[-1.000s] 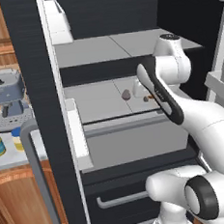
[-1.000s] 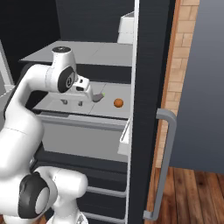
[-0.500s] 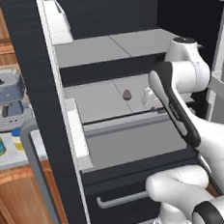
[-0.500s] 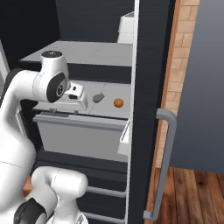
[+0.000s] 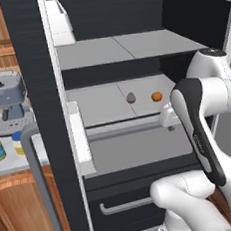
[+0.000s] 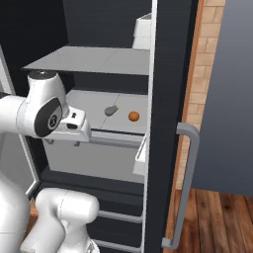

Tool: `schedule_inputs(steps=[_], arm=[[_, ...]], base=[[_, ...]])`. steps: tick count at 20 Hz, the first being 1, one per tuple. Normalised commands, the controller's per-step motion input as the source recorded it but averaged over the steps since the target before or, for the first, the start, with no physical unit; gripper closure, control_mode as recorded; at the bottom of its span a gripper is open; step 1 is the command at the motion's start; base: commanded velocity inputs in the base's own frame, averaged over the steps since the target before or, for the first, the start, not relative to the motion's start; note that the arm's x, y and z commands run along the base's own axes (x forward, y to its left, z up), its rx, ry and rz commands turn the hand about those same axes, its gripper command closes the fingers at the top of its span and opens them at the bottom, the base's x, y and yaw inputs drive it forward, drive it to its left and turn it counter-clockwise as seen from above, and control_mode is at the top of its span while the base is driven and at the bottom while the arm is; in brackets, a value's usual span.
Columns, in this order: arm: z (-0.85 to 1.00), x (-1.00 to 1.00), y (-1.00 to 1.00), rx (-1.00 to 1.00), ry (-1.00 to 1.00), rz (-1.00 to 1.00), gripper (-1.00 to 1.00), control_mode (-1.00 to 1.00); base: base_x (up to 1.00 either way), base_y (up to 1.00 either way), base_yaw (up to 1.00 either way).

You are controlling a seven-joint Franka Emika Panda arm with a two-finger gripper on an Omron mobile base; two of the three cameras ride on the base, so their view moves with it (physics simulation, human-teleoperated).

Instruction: Place the mayonnaise and mayonnaise from the counter to the top shelf of the fridge. If the existing items in the fridge are on the top shelf, move them to other shelves.

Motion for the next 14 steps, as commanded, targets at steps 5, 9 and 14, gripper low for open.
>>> schedule_inputs(steps=[5, 9, 14], arm=[[0.0, -0.01, 0.0, 0.0, 0.0, 0.0, -1.0, 1.0], [0.0, 0.0, 0.0, 0.0, 0.0, 0.0, -1.0, 1.0], [0.0, 0.0, 0.0, 0.0, 0.0, 0.0, -1.0, 1.0]], base=[[-0.28, 0.0, 0.04], [-0.96, -0.01, 0.14], [-0.84, 0.43, 0.2]])
